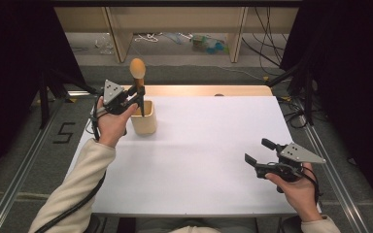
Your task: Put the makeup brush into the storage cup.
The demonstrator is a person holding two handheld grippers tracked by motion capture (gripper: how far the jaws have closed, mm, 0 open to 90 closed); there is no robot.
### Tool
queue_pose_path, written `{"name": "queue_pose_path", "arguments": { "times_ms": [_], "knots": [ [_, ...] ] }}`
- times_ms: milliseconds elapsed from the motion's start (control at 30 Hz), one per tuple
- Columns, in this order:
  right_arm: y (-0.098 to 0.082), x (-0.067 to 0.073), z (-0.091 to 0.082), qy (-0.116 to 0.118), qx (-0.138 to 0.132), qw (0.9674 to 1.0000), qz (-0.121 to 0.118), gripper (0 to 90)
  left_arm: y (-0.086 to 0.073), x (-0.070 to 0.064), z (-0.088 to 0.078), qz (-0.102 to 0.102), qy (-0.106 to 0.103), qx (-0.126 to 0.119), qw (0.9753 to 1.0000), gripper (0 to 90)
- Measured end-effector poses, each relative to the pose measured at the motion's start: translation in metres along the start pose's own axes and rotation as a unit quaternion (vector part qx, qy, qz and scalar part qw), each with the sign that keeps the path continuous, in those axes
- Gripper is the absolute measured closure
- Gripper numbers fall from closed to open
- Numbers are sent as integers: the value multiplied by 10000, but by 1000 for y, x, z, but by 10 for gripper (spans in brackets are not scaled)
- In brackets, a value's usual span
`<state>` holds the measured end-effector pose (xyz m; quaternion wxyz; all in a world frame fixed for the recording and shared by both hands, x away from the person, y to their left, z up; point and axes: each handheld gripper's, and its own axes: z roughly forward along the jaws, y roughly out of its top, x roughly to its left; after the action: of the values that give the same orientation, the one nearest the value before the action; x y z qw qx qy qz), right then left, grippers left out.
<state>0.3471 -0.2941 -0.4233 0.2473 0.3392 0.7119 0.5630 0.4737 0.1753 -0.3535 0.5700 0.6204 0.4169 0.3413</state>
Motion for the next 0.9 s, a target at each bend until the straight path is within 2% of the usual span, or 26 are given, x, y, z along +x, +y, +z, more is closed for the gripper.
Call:
{"name": "queue_pose_path", "arguments": {
  "times_ms": [900],
  "knots": [
    [0,0,0,0,-1,10000,0,159,3,4,7,-40,83,-66,9999,696]
  ]
}}
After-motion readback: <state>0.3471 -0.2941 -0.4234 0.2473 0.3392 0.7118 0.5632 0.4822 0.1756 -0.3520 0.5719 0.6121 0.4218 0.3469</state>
